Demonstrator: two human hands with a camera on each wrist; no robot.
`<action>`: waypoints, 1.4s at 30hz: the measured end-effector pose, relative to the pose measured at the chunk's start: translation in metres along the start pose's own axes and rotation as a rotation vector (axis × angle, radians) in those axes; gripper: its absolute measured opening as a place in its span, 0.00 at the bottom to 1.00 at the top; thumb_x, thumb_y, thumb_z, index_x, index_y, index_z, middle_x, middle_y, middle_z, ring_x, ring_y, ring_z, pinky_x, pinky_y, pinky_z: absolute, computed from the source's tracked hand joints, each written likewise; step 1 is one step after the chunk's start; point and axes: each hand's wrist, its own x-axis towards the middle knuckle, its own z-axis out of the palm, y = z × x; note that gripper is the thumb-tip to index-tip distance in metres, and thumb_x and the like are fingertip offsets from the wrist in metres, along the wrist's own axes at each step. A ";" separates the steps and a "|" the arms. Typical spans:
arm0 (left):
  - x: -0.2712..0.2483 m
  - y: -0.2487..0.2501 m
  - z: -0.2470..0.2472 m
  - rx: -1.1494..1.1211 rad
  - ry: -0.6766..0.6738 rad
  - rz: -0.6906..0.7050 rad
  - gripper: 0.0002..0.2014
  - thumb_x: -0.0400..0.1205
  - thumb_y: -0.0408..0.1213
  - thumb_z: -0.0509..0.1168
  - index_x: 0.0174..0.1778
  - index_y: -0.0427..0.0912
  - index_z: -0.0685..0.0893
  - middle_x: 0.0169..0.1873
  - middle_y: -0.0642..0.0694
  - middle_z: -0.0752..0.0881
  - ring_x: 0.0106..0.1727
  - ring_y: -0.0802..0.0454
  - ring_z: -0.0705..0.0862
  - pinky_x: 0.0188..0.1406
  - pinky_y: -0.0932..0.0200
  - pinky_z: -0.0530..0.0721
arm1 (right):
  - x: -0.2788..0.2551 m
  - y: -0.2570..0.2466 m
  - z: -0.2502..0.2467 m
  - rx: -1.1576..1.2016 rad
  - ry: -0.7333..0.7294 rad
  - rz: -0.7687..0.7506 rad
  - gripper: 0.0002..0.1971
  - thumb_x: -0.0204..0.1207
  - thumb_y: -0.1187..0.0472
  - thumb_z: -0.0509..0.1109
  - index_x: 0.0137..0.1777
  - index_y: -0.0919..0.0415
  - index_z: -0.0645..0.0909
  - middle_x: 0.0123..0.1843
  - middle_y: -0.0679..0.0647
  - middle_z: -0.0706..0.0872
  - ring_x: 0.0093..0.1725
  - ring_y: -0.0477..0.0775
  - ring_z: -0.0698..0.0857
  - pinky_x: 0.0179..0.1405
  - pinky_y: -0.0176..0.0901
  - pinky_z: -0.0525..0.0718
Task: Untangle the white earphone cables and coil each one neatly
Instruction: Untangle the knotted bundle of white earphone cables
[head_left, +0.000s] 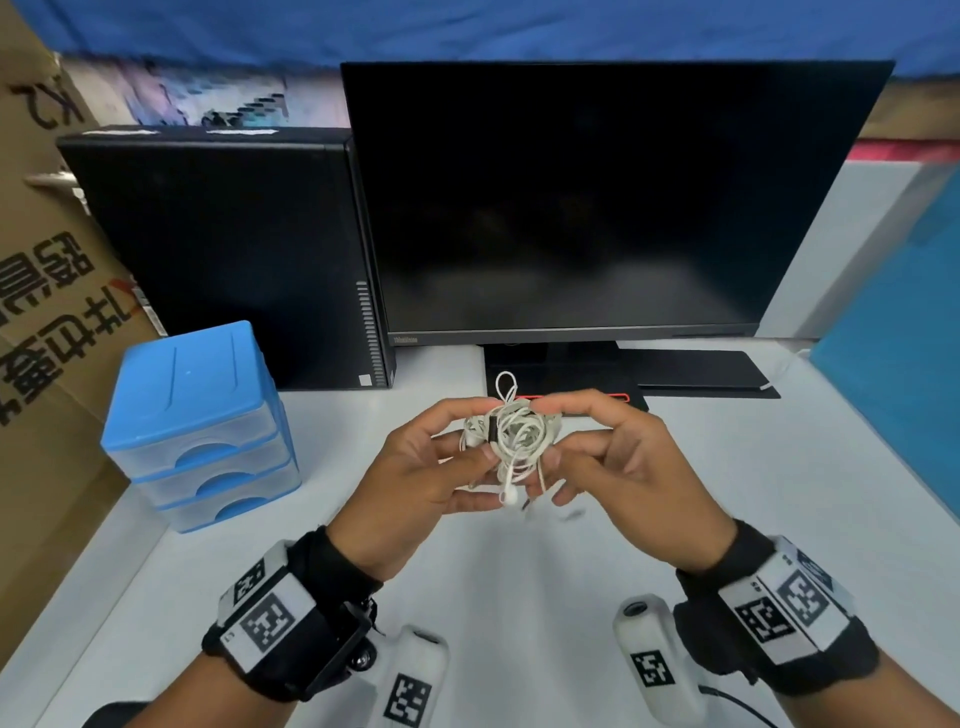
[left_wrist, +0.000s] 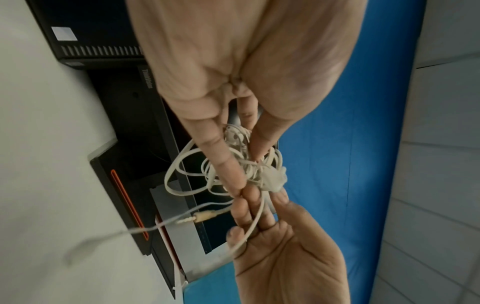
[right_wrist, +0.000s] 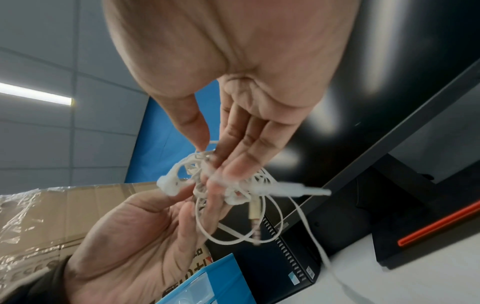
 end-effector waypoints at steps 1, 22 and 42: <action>0.000 0.000 -0.001 0.016 -0.003 0.003 0.15 0.81 0.28 0.67 0.59 0.50 0.86 0.52 0.37 0.91 0.48 0.39 0.90 0.40 0.55 0.87 | 0.001 0.000 0.000 0.013 0.017 0.011 0.12 0.80 0.72 0.68 0.61 0.62 0.81 0.38 0.64 0.92 0.37 0.60 0.91 0.37 0.48 0.87; 0.000 -0.009 -0.001 0.156 -0.080 0.116 0.16 0.81 0.24 0.68 0.63 0.42 0.84 0.54 0.41 0.90 0.46 0.47 0.89 0.44 0.54 0.89 | 0.005 0.014 -0.002 -0.158 0.145 0.062 0.03 0.73 0.69 0.77 0.43 0.62 0.90 0.25 0.53 0.88 0.24 0.46 0.83 0.27 0.34 0.80; 0.004 -0.016 -0.004 0.282 -0.060 -0.096 0.17 0.82 0.22 0.56 0.54 0.42 0.86 0.30 0.47 0.83 0.28 0.51 0.73 0.27 0.59 0.71 | 0.007 0.007 -0.015 -0.177 0.114 -0.078 0.07 0.81 0.73 0.66 0.43 0.63 0.77 0.37 0.56 0.91 0.40 0.51 0.89 0.43 0.47 0.85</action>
